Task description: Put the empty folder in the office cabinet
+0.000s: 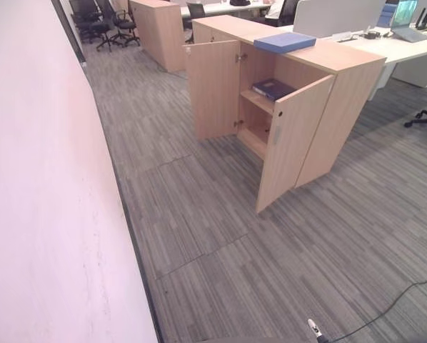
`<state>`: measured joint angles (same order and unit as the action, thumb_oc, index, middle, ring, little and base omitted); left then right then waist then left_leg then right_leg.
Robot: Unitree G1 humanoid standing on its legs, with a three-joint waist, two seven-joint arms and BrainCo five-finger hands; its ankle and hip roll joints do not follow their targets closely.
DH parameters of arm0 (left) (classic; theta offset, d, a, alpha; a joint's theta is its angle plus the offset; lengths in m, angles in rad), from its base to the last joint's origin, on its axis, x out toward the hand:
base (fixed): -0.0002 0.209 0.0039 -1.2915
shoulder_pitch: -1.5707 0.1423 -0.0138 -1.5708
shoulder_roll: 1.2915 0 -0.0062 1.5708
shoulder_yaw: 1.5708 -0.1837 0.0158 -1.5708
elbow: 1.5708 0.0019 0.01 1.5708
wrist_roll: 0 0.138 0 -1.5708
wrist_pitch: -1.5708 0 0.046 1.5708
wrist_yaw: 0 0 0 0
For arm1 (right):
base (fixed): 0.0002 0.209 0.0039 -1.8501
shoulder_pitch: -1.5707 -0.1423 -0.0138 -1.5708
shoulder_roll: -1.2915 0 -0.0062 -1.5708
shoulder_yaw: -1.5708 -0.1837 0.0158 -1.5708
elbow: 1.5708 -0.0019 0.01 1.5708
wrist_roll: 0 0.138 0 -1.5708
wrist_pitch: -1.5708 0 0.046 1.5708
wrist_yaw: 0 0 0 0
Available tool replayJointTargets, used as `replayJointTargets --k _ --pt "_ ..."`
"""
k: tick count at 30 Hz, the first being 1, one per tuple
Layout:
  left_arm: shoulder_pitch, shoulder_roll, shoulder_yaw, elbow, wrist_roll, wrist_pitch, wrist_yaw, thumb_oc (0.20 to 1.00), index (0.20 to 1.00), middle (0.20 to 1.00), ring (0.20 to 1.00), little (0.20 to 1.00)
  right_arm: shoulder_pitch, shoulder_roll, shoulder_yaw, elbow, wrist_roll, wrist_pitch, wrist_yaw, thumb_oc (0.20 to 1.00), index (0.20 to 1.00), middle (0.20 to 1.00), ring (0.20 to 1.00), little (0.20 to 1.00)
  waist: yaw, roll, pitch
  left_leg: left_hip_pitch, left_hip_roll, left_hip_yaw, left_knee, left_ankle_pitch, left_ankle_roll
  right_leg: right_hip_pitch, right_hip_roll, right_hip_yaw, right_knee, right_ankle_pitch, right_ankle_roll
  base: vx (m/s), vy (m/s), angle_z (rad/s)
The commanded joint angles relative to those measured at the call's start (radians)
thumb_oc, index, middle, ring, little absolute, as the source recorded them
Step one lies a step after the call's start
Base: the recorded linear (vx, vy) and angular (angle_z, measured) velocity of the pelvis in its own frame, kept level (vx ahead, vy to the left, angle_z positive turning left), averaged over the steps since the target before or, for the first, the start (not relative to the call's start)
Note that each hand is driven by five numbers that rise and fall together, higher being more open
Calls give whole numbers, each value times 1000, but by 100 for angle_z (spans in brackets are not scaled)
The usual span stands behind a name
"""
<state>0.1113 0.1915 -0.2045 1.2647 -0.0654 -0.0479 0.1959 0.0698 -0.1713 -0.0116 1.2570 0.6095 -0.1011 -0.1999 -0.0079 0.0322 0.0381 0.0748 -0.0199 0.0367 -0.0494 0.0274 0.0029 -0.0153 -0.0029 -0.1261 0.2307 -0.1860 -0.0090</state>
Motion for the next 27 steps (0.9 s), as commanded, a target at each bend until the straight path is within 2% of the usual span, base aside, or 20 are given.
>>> replayJointTargets --k 1,11,17,27 --pt "-62 -23 29 53 -2 -18 -30 1000 1000 1000 1000 1000 -57 -19 -16 50 46 -12 26 1000 1000 1000 1000 1000 -11 -23 29 50 -36 14 -38 -68 3 144 -6 -62 -318 189 85 8 3 5" --pt "-68 -20 29 67 15 -20 -5 1000 1000 1000 1000 1000 -70 -19 -15 74 68 -12 38 1000 1000 1000 1000 1000 -6 -27 28 56 -36 11 -38 -73 2 147 -7 -64 -318 186 86 8 -3 4" --pt "-74 -12 0 54 63 -30 38 1000 1000 1000 1000 1000 -73 -20 29 72 2 0 37 1000 1000 1000 1000 1000 1 -34 27 56 -35 4 -38 -74 2 149 -7 -69 -318 182 86 0 0 0" --pt "-73 -1 -24 36 107 -34 42 1000 1000 1000 1000 1000 -81 -36 77 78 -102 23 46 1000 1000 1000 1000 1000 9 -37 30 58 -35 -4 -38 -73 0 154 -9 -75 -318 180 86 0 0 0"
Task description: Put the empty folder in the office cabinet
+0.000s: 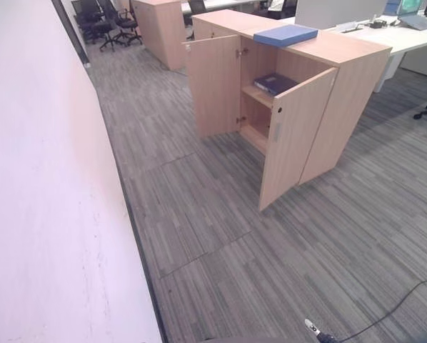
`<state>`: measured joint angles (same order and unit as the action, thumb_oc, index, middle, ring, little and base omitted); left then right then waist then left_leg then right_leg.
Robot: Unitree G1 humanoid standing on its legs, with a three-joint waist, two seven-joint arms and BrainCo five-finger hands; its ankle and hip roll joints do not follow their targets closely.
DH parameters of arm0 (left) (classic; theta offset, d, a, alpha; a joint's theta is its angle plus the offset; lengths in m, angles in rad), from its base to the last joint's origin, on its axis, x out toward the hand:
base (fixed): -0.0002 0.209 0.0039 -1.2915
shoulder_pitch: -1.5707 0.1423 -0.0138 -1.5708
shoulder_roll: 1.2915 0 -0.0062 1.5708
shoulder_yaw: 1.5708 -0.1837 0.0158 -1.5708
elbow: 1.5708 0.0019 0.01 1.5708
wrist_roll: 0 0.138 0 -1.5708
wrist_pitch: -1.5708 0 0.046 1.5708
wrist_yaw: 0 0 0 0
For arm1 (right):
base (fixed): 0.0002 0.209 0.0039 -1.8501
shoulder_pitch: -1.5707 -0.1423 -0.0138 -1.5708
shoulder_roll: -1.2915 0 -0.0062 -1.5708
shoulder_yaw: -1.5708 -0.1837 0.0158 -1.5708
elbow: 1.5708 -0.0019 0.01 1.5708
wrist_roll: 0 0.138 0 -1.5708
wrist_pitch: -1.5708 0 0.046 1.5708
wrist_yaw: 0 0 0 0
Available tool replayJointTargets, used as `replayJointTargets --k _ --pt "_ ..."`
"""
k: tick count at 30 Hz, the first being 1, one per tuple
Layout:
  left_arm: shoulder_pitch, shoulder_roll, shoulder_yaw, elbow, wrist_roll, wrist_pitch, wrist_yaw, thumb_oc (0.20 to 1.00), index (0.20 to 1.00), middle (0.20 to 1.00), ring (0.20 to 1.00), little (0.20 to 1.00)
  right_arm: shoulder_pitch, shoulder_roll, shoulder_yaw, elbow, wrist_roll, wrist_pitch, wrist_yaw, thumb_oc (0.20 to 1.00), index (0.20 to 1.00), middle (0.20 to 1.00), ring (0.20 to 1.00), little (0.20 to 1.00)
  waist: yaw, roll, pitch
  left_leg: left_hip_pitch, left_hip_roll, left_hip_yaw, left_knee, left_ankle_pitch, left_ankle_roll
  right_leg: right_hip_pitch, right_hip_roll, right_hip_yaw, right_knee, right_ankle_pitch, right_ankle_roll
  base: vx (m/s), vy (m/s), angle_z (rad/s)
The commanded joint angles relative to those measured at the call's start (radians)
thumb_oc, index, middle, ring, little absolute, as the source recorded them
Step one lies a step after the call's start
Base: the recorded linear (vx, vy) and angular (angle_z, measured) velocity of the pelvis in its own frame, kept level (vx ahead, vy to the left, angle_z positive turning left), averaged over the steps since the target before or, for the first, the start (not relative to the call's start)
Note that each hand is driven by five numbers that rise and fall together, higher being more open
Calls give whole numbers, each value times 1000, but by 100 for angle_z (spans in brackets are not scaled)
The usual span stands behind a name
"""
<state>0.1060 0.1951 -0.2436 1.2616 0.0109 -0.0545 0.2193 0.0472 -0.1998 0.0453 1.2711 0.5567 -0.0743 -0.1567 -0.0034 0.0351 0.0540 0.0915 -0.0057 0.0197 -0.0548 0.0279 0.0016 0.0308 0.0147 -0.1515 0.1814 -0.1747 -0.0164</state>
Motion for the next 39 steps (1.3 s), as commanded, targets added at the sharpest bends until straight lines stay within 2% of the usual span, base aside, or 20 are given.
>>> replayJointTargets --k 1,19,39 --pt "-69 -5 17 42 29 -26 14 1000 1000 1000 1000 1000 -60 -9 22 66 -56 -1 4 1000 1000 1000 1000 1000 5 -40 14 42 -49 13 -32 -74 2 109 -26 -51 -269 169 93 0 0 0" --pt "-67 3 19 54 50 -22 21 1000 1000 1000 1000 1000 -71 -17 78 75 -159 18 11 1000 1000 1000 1000 1000 16 -48 24 38 -49 -2 -32 -71 0 110 -28 -67 -269 165 92 1 -4 1" --pt "-70 11 29 45 22 -29 41 1000 1000 1000 1000 1000 -73 -9 85 84 -161 21 10 1000 1000 1000 1000 1000 16 -62 30 41 -39 -23 -32 -74 -8 115 -17 -69 -269 155 82 6 -17 3"
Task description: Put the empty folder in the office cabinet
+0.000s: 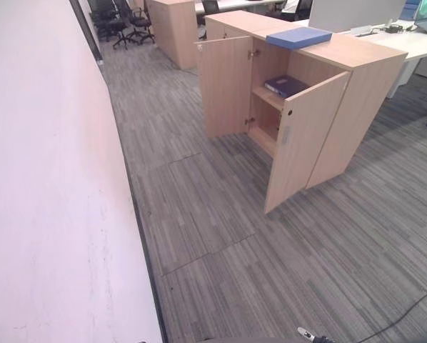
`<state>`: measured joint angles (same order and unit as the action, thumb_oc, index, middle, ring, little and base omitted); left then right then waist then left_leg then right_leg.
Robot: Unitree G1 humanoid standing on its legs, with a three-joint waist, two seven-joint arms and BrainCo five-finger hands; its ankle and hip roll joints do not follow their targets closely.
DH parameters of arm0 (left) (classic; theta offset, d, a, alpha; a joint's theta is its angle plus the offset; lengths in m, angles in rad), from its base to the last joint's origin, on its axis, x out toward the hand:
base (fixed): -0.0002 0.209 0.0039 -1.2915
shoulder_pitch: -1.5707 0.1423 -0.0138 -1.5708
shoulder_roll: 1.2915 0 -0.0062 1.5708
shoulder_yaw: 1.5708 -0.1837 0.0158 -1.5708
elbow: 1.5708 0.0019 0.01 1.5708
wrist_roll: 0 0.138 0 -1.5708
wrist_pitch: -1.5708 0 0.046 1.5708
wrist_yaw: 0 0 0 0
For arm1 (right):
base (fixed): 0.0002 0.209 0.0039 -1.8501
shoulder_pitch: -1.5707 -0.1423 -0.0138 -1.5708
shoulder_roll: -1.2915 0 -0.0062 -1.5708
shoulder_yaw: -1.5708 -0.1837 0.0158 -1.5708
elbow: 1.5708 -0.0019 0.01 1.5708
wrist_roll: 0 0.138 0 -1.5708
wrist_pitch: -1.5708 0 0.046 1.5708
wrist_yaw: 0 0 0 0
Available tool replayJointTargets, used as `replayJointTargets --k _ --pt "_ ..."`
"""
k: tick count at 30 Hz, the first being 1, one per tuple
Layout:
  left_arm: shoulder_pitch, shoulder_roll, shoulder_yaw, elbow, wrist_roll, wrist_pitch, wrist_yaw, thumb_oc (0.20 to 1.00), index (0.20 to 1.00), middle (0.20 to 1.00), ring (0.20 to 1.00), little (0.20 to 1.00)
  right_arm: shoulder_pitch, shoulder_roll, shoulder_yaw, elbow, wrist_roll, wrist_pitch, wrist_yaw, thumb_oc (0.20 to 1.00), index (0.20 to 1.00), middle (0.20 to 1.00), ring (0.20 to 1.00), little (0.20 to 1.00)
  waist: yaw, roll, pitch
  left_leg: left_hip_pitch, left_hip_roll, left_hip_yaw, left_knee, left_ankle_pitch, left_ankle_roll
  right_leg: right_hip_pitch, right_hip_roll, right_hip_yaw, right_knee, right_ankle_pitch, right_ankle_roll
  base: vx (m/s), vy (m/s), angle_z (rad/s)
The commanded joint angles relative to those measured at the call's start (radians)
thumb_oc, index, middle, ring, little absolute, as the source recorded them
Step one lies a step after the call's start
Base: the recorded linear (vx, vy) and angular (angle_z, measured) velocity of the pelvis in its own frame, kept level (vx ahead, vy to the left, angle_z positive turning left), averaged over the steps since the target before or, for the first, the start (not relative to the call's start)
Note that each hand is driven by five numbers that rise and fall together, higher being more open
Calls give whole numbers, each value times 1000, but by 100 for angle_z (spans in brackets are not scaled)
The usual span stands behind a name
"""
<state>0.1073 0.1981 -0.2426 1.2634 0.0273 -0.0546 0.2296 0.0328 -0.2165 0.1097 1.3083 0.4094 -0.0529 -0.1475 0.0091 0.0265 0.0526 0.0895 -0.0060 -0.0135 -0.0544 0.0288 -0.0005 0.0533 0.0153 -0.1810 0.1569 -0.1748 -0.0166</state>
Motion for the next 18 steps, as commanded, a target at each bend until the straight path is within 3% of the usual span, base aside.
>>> replayJointTargets --k 1,3,4,5,6,7,8,9,11,13,14,16,18 --pt "-78 12 35 37 -11 -31 35 1000 1000 1000 1000 1000 -67 8 24 47 -9 0 2 1000 1000 1000 1000 1000 8 -59 45 37 -29 7 -33 -63 -5 86 -13 -37 -243 158 77 -19 -73 6" --pt "-85 18 40 31 -26 -32 40 1000 1000 1000 1000 1000 -79 8 28 48 -9 -1 2 1000 1000 1000 1000 1000 12 -69 66 0 -24 12 23 -72 -11 73 -17 -39 -228 157 73 -135 -106 7" --pt "-97 23 43 19 -47 -39 44 1000 1000 1000 1000 1000 -91 8 32 48 -9 -2 0 1000 1000 1000 1000 1000 17 -87 98 -96 -20 35 184 -97 -32 57 -22 -45 -212 155 62 -181 -120 6" --pt "-97 23 43 19 -47 -39 44 1000 1000 1000 1000 1000 -91 8 32 48 -9 -2 0 1000 1000 1000 1000 1000 17 -87 98 -97 -20 35 185 -98 -32 57 -22 -45 -211 155 62 -160 -142 8" --pt "-106 25 46 14 -63 -42 49 1000 1000 1000 1000 1000 -96 8 33 48 -5 -3 -2 1000 1000 1000 1000 1000 22 -96 115 -158 -12 45 283 -106 -44 58 -23 -49 -213 157 56 -85 -151 6" --pt "-107 22 52 4 -81 -45 56 1000 1000 1000 1000 1000 -103 5 31 53 2 -1 -5 1000 1000 1000 1000 1000 31 -100 134 -254 14 46 443 -68 -41 68 -15 -58 -222 153 43 -74 -210 29" --pt "-103 15 60 4 -99 -48 68 1000 1000 1000 1000 1000 -112 3 34 59 0 -1 -12 1000 1000 1000 1000 1000 39 -99 142 -304 30 43 521 -22 -30 79 -7 -65 -225 147 34 -19 -159 22" --pt "-98 11 67 8 -109 -50 74 1000 1000 1000 1000 1000 -113 1 34 62 -2 0 -15 1000 1000 1000 1000 1000 45 -97 145 -329 35 41 529 -19 -22 84 -4 -65 -226 143 33 95 -64 12" --pt "-84 -1 99 26 -146 -55 72 1000 1000 1000 1000 1000 -108 1 32 65 -6 -2 -13 1000 1000 1000 1000 1000 53 -100 133 -333 32 46 383 -3 -25 96 -7 -65 -237 137 42 156 17 -14" --pt "-77 -6 126 29 -178 -56 75 1000 1000 1000 1000 1000 -103 -2 27 63 -11 -1 -15 1000 1000 1000 1000 1000 60 -90 126 -343 42 57 238 89 -46 107 6 -69 -242 130 43 138 36 3" --pt "-76 -6 126 29 -179 -56 75 1000 1000 1000 1000 1000 -103 -2 27 62 -11 0 -15 1000 1000 1000 1000 1000 62 -92 130 -334 40 60 230 92 -46 112 3 -67 -242 129 44 124 39 13" --pt "-72 -7 132 24 -181 -54 77 1000 1000 1000 1000 1000 -99 -3 25 69 -16 1 -19 1000 1000 1000 1000 1000 71 -72 128 -362 42 84 79 167 -62 127 23 -71 -244 113 41 163 51 21" --pt "-65 -10 132 26 -181 -53 75 1000 1000 1000 1000 1000 -98 -3 23 76 -19 1 -23 1000 1000 1000 1000 1000 81 -59 132 -368 45 118 -12 200 -76 147 29 -72 -244 96 40 199 66 25"
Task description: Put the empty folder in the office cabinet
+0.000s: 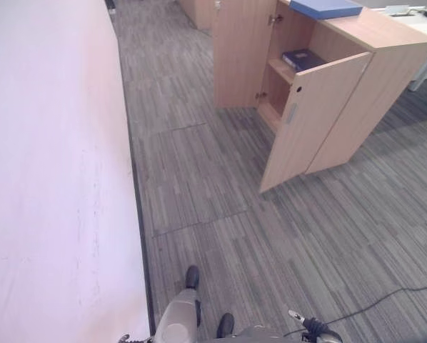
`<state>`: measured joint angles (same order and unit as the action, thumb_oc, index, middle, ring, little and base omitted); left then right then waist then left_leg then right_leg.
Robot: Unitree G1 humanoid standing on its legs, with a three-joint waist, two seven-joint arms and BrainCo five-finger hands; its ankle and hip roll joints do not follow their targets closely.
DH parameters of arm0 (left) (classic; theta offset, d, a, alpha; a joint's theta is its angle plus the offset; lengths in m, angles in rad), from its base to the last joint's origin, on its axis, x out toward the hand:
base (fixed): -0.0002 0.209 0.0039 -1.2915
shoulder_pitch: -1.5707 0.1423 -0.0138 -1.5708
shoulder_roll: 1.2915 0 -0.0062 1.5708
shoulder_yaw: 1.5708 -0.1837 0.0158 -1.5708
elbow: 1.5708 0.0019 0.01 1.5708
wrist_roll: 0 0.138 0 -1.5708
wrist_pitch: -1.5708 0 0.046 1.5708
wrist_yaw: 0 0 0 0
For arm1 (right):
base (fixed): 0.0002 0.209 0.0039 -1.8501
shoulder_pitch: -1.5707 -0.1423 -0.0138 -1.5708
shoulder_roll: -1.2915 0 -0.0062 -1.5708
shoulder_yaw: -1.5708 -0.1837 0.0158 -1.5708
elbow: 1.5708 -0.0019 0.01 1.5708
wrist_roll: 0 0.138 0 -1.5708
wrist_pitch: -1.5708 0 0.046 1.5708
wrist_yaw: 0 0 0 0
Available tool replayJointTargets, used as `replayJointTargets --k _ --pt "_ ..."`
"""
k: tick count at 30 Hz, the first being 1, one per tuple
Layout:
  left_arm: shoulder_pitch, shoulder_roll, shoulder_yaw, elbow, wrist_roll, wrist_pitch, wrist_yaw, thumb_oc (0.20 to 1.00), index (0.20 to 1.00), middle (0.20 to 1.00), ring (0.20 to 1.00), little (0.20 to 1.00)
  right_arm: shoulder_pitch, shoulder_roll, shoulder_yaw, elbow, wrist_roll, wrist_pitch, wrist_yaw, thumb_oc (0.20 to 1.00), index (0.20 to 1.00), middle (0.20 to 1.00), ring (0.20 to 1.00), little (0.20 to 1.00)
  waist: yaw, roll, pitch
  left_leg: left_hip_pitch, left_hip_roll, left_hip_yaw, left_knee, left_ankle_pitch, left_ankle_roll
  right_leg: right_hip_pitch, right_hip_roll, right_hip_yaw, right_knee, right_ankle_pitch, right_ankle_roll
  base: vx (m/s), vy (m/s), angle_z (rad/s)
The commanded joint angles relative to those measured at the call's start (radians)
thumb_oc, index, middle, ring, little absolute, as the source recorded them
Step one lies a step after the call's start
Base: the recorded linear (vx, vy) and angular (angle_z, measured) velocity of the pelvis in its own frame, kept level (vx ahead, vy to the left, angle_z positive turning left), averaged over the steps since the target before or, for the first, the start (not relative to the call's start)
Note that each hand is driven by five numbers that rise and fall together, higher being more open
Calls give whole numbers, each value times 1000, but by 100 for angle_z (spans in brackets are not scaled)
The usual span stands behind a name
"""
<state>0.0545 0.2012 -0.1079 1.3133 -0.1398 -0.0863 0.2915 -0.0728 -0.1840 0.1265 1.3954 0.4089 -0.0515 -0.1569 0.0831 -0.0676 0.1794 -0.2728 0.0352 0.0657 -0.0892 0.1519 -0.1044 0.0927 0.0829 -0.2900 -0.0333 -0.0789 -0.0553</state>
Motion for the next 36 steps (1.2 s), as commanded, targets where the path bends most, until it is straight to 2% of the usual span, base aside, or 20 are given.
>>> replayJointTargets --k 1,2,4,8,11,13,16,17,19,21,22,23,24,25,26,27,28,31,33,36 --pt "-8 -14 -2 -20 -14 -21 12 1000 1000 1000 1000 1000 10 -35 5 -10 -20 -1 -15 1000 1000 1000 1000 1000 9 34 5 -1 2 54 10 69 19 124 -41 39 -54 -15 82 282 112 6" --pt "15 -19 6 -5 -4 -16 12 1000 1000 1000 1000 1000 22 -28 -1 0 -31 -1 -13 1000 1000 1000 1000 1000 9 50 -19 11 27 90 2 76 26 132 -27 30 -54 -24 84 220 87 -7" --pt "28 -21 17 1 7 -14 7 1000 1000 1000 1000 1000 29 -24 -9 26 -43 10 -6 1000 1000 1000 1000 1000 14 55 -51 37 34 112 2 98 18 142 -35 23 -54 -42 87 314 155 -8" --pt "30 -22 20 -5 13 -18 0 1000 1000 1000 1000 1000 32 -24 -14 52 -69 27 4 1000 1000 1000 1000 1000 23 49 -73 56 24 135 2 81 40 165 -70 12 -54 -64 106 302 166 -15" --pt "36 -24 17 -13 21 -24 -8 1000 1000 1000 1000 1000 23 -32 -31 87 -107 50 18 1000 1000 1000 1000 1000 37 46 -100 87 -10 145 2 40 67 192 -130 -6 -50 -65 145 382 284 1" --pt "38 -27 7 -32 30 -28 -23 1000 1000 1000 1000 1000 -8 -57 -53 108 -142 67 20 1000 1000 1000 1000 1000 61 46 -137 137 -58 167 2 -16 96 194 -217 -36 20 -45 201 445 410 -2" --pt "38 -26 -22 -67 48 -26 -37 1000 1000 1000 1000 1000 -47 -75 -65 105 -158 76 17 1000 1000 1000 1000 1000 85 47 -149 210 -127 164 2 -88 124 168 -342 -77 202 69 256 280 325 -24" --pt "35 -26 -33 -81 51 -27 -40 1000 1000 1000 1000 1000 -56 -83 -69 100 -163 78 15 1000 1000 1000 1000 1000 85 54 -141 231 -151 159 2 -106 141 142 -385 -87 305 142 267 244 374 15" --pt "29 -23 -56 -106 62 -25 -46 1000 1000 1000 1000 1000 -59 -100 -73 88 -173 83 14 1000 1000 1000 1000 1000 72 76 -125 280 -185 140 2 -142 172 99 -446 -101 482 248 259 198 384 71" --pt "27 -24 -67 -112 71 -24 -55 1000 1000 1000 1000 1000 -58 -106 -70 79 -187 81 12 1000 1000 1000 1000 1000 55 98 -111 324 -195 118 2 -175 189 30 -500 -131 616 265 249 189 264 89" --pt "23 -26 -74 -115 74 -23 -59 1000 1000 1000 1000 1000 -61 -110 -71 78 -186 81 14 1000 1000 1000 1000 1000 44 112 -102 342 -186 102 2 -181 190 -13 -500 -138 635 235 233 164 40 117" --pt "14 -27 -83 -122 77 -24 -64 1000 1000 1000 1000 1000 -66 -111 -79 75 -171 79 21 1000 1000 1000 1000 1000 24 133 -79 371 -162 57 2 -172 185 -84 -454 -121 601 156 198 142 -68 111" --pt "14 -28 -92 -119 79 -25 -64 1000 1000 1000 1000 1000 -68 -107 -79 74 -164 78 23 1000 1000 1000 1000 1000 11 141 -62 390 -153 34 2 -170 182 -122 -415 -102 561 138 187 109 -94 108" --pt "13 -29 -92 -119 79 -25 -64 1000 1000 1000 1000 1000 -68 -107 -78 74 -163 78 23 1000 1000 1000 1000 1000 12 142 -61 391 -150 34 2 -171 181 -119 -412 -103 558 138 185 82 -90 71" --pt "16 -30 -96 -119 81 -24 -68 1000 1000 1000 1000 1000 -68 -104 -77 75 -158 77 23 1000 1000 1000 1000 1000 6 143 -52 407 -143 17 2 -173 177 -133 -379 -89 504 133 182 -6 -122 89" --pt "25 -26 -94 -111 76 -25 -57 1000 1000 1000 1000 1000 -57 -77 -37 33 -157 47 13 1000 1000 1000 1000 1000 -14 134 -36 405 -130 9 2 -158 173 -171 -329 -72 422 157 163 23 -214 88" --pt "17 -20 -80 -82 77 -17 -54 1000 1000 1000 1000 1000 -37 -66 -13 11 -128 38 40 1000 1000 1000 1000 1000 -26 113 -23 417 -126 1 2 -168 164 -194 -282 -39 320 164 165 31 -241 62" --pt "1 -1 -51 -35 95 -13 -53 1000 1000 1000 1000 1000 6 -53 0 -15 -100 28 59 1000 1000 1000 1000 1000 -55 53 -2 447 -131 -36 2 -198 146 -244 -208 31 110 230 198 169 -250 14" --pt "-7 13 -30 -14 106 -16 -55 1000 1000 1000 1000 1000 27 -53 -4 -8 -96 28 72 1000 1000 1000 1000 1000 -61 23 -4 460 -139 -75 2 -218 143 -221 -193 75 27 244 206 240 -205 54" --pt "-1 13 -26 1 105 -12 -50 1000 1000 1000 1000 1000 13 -41 4 4 -100 34 63 1000 1000 1000 1000 1000 -56 18 -20 464 -136 -75 2 -232 144 -192 -192 68 13 250 196 131 -93 47"
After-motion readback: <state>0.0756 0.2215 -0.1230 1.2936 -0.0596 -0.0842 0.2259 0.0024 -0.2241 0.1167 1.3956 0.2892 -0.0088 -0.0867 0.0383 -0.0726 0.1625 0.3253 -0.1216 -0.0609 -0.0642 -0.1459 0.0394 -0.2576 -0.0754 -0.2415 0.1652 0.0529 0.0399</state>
